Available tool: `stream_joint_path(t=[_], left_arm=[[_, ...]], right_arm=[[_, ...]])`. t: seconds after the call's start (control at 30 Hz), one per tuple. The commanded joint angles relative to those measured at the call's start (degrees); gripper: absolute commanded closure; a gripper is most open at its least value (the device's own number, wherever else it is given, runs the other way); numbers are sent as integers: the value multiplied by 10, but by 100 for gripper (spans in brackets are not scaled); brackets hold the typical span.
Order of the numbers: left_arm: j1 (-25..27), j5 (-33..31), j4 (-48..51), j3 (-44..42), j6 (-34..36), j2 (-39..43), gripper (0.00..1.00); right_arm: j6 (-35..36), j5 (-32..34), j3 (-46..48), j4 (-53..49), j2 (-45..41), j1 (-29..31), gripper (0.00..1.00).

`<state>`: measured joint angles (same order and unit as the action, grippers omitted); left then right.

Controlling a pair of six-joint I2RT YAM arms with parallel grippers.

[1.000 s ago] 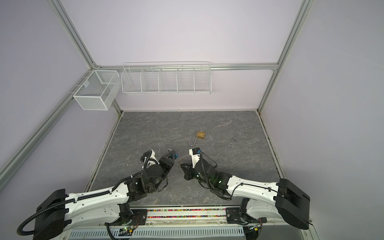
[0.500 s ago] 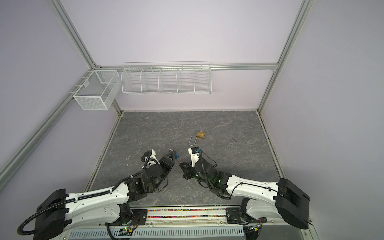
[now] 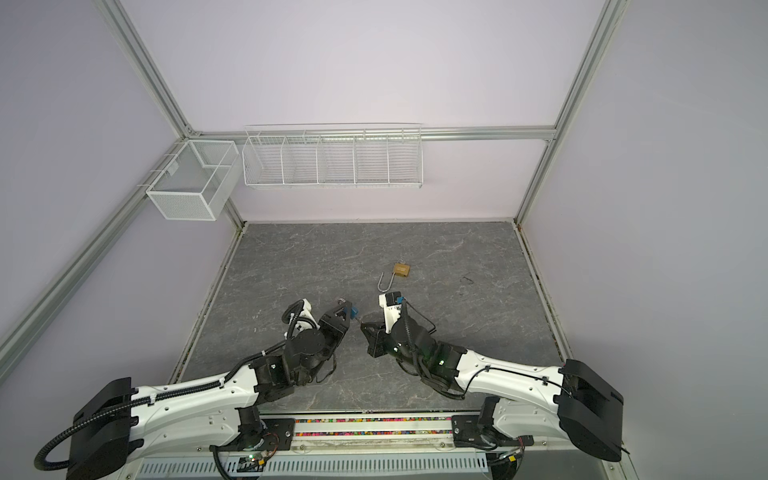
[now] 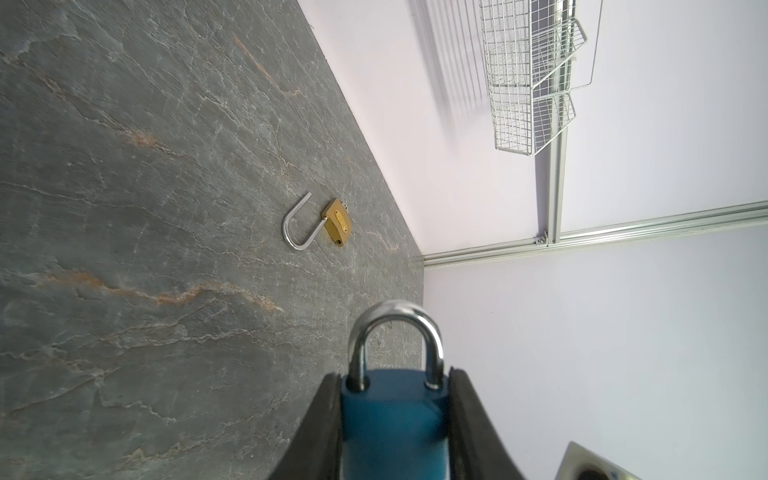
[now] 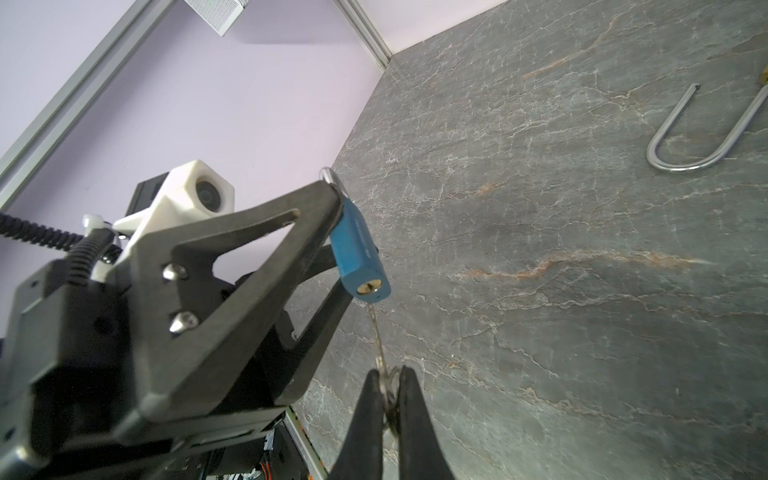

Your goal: Unlock with the key

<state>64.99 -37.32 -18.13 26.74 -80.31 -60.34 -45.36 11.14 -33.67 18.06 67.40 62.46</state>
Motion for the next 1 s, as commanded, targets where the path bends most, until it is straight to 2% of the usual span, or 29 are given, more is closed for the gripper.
stream_joint_path(t=[0.0,0.97], left_arm=[[-1,2,-20,-6,-3,-4,100],[0,2,-32,-6,-3,7,100]], right_arm=[[4,7,-12,10,0,4,94],[4,16,-24,-2,12,3,94]])
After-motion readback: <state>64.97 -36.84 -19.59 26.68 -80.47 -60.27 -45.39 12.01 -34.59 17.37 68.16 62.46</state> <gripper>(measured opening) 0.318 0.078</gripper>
